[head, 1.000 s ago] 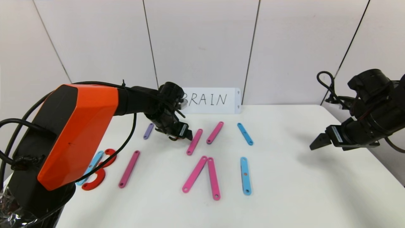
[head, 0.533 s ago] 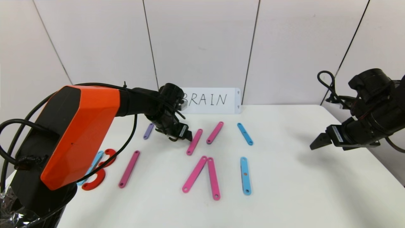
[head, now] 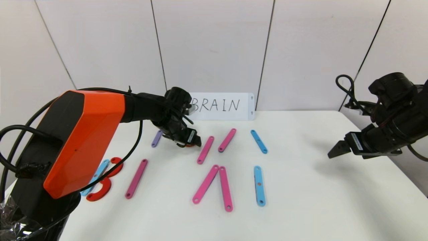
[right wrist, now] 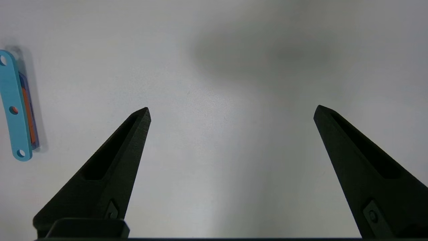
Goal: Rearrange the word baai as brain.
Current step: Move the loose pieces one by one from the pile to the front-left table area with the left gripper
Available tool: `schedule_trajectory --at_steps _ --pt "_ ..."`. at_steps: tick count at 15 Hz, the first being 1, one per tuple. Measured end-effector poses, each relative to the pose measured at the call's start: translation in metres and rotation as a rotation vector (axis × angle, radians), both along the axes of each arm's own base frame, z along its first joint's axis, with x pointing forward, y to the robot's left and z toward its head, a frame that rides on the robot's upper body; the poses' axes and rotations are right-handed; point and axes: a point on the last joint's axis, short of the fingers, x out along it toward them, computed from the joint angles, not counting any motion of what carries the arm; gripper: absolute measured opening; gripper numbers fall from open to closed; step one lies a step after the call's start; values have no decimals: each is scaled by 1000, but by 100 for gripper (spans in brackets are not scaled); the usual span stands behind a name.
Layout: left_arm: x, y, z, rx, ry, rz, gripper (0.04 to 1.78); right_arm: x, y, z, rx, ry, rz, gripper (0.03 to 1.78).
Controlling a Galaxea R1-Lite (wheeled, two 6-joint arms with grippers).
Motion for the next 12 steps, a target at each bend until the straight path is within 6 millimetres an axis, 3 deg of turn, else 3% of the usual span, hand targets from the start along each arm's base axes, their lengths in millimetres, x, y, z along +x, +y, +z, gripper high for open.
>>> schedule_trajectory --at_steps 12 --pt "-1 -7 -3 -15 3 -17 173 0 0 0 0 0 0 171"
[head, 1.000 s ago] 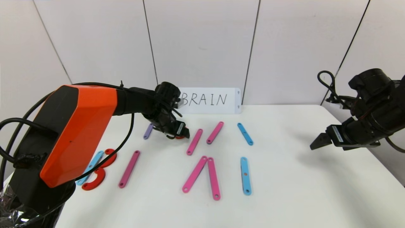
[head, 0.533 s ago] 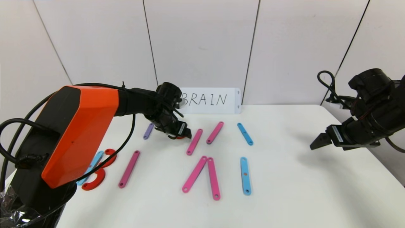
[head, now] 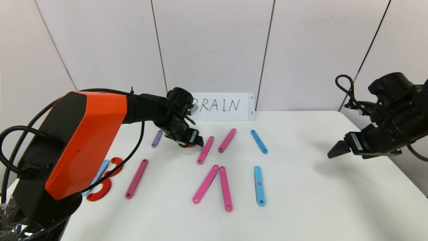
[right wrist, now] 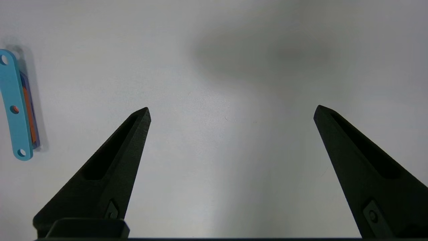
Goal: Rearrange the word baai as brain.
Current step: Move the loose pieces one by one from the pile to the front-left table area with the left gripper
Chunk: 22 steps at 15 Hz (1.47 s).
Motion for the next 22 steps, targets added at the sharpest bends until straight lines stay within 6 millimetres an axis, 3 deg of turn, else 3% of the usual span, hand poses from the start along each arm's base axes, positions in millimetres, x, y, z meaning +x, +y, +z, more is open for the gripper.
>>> schedule_trajectory --at_steps 6,8,11,15,17,22 --pt "2 -1 -3 -5 -9 0 173 0 1 0 0 0 2 171" --pt "3 -1 -4 -3 -8 0 165 0 0 0 0 0 1 171" --pt "2 -2 -5 0 -6 -2 135 0 0 0 0 0 1 171" --pt "1 -3 -7 6 6 -8 65 -1 1 0 0 -6 2 171" --pt "-1 -5 -8 8 13 -12 38 -1 1 0 0 -6 3 171" --pt "-2 -7 -9 10 17 -16 30 -1 1 1 -1 -9 2 171"
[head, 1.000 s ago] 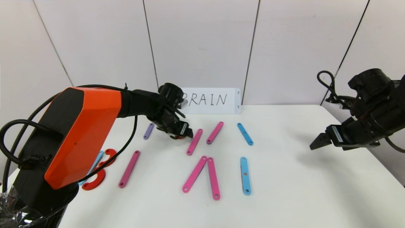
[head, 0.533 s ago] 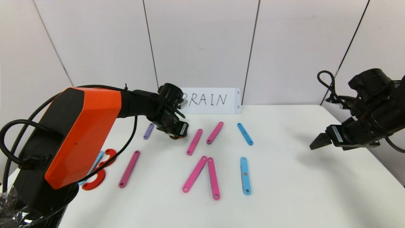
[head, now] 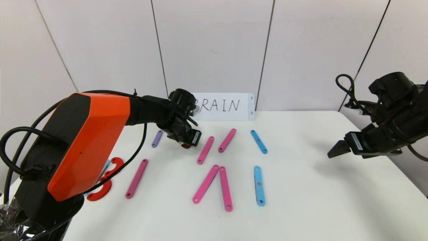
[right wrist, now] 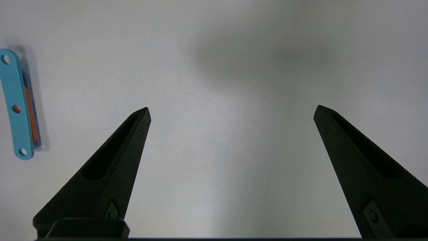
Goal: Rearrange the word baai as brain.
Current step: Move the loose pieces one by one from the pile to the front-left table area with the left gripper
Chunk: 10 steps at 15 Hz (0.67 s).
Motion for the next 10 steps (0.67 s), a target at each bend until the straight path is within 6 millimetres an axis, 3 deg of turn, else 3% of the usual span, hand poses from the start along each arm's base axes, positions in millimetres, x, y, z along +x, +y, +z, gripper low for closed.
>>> schedule_trajectory --at_steps 3,10 --pt "-2 0 3 -5 4 5 30 0 0 0 0 -1 1 171" --pt "-24 11 39 -18 16 31 30 0 1 0 1 -1 3 171"
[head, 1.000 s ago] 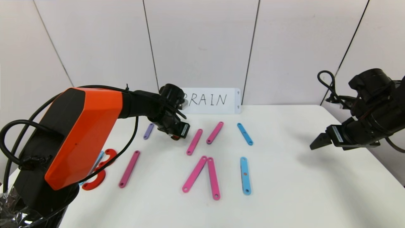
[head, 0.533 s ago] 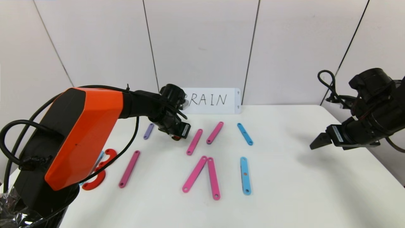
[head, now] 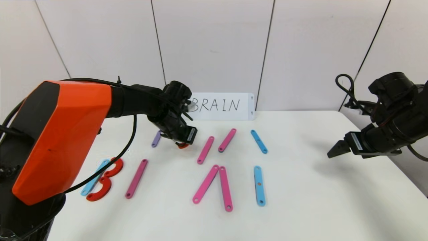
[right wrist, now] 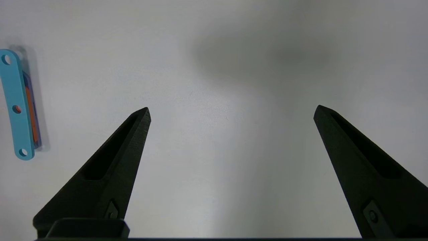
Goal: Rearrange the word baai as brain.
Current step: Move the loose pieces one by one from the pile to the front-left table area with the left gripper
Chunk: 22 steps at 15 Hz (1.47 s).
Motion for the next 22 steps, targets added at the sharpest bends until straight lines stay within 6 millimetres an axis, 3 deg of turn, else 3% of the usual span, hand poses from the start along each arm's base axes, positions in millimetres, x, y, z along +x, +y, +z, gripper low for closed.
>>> schedule_trajectory --at_steps 4,15,22 --pt "-19 9 15 7 1 6 30 0 0 0 0 0 0 171" --pt "-103 50 20 79 97 29 30 -4 12 0 -8 3 36 171" --pt "-114 62 10 76 94 47 30 -10 14 4 -6 -8 45 171"
